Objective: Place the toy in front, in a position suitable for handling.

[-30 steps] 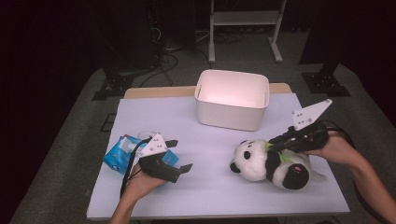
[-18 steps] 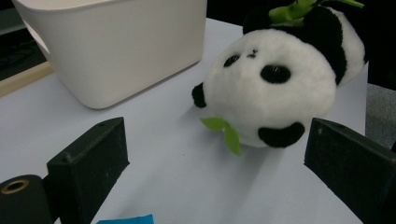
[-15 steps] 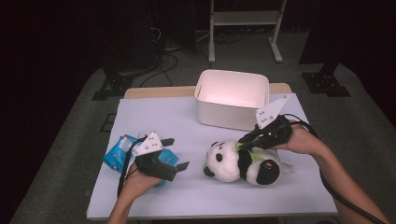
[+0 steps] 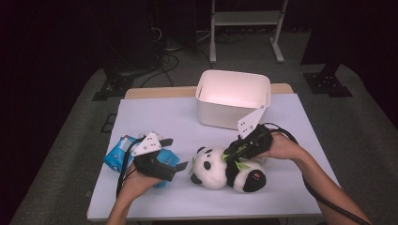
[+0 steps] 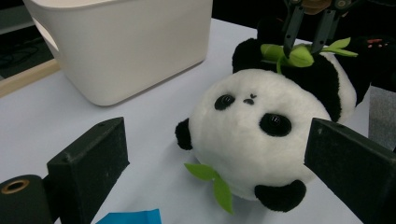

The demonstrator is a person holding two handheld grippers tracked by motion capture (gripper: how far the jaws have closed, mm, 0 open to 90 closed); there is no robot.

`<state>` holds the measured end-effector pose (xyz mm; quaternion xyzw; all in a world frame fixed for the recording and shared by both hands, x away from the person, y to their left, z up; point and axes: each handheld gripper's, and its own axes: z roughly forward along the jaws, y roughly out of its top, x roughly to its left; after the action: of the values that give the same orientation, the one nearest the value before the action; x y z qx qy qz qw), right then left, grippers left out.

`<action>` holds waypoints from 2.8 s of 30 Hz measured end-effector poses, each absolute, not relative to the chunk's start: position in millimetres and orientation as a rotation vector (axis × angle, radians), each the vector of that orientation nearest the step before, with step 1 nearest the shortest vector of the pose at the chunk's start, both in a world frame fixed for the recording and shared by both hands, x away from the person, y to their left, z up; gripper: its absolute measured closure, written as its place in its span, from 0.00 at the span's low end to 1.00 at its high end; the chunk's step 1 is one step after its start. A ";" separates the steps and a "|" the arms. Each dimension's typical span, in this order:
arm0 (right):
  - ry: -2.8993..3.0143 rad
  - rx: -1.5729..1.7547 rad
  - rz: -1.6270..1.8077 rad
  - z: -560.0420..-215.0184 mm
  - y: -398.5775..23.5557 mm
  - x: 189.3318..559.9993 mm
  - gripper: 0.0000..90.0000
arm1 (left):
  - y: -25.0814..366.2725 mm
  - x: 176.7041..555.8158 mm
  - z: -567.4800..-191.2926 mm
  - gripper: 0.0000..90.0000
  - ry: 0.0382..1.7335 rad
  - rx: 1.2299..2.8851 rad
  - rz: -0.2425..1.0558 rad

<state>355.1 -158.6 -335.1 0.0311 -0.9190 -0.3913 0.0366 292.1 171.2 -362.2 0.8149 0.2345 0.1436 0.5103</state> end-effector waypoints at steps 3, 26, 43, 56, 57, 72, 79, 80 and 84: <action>-2.815 0.069 -1.215 -334.8 -163.5 351.6 0.76 | 170.7 292.4 -362.4 0.06 0.559 1.969 0.343; -2.830 -0.063 -1.376 -343.0 -209.1 318.1 0.53 | 223.3 293.5 -348.9 0.27 0.480 2.086 0.379; -2.846 -0.072 -1.324 -346.5 -209.7 317.3 0.52 | 252.8 310.5 -373.8 0.48 0.490 2.278 0.326; -2.846 -0.074 -1.326 -346.3 -209.1 318.0 0.51 | 255.2 318.7 -392.7 0.72 0.505 2.312 0.314; -2.847 -0.074 -1.325 -346.3 -209.1 317.9 0.51 | 255.1 319.2 -393.5 0.74 0.503 2.318 0.321; -2.842 -0.085 -1.355 -345.0 -212.5 318.0 0.50 | 255.0 321.0 -392.0 1.00 0.473 2.337 0.378; -2.839 -0.089 -1.362 -345.4 -214.5 317.9 0.50 | 257.3 320.7 -390.5 0.77 0.482 2.324 0.349; -2.838 -0.089 -1.361 -345.4 -214.8 317.8 0.50 | 257.3 320.0 -390.6 0.74 0.488 2.313 0.345; -2.836 -0.083 -1.359 -345.5 -214.3 317.5 0.50 | 257.0 320.9 -391.0 0.67 0.480 2.320 0.341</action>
<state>317.5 -214.3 -345.5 -0.0265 -0.9015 -0.4319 -0.0020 320.9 257.0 -391.0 0.9023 0.1867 0.1325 0.3652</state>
